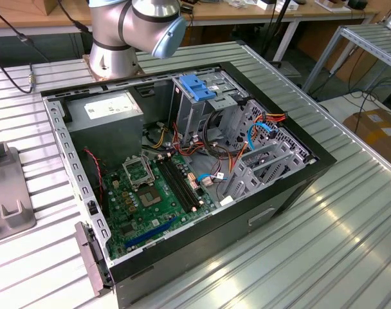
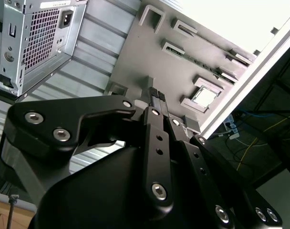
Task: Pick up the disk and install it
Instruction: 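Reach for the disk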
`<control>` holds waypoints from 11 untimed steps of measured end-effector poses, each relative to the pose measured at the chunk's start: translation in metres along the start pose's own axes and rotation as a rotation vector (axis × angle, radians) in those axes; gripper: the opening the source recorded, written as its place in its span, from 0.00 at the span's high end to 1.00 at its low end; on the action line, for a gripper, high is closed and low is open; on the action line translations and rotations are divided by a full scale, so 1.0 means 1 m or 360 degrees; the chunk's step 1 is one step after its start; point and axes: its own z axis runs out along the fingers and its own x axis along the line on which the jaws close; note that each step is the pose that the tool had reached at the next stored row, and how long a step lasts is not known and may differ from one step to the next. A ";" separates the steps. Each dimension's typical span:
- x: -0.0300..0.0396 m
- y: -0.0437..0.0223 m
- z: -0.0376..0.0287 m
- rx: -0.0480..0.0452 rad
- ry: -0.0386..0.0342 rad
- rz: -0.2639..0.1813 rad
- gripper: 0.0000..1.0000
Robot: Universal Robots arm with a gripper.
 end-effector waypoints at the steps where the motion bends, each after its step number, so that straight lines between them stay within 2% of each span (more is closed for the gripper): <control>1: 0.0001 0.0000 0.0000 0.0000 0.0000 0.0000 0.90; 11: 0.0015 -0.0002 0.0010 0.0000 0.0000 0.0000 0.90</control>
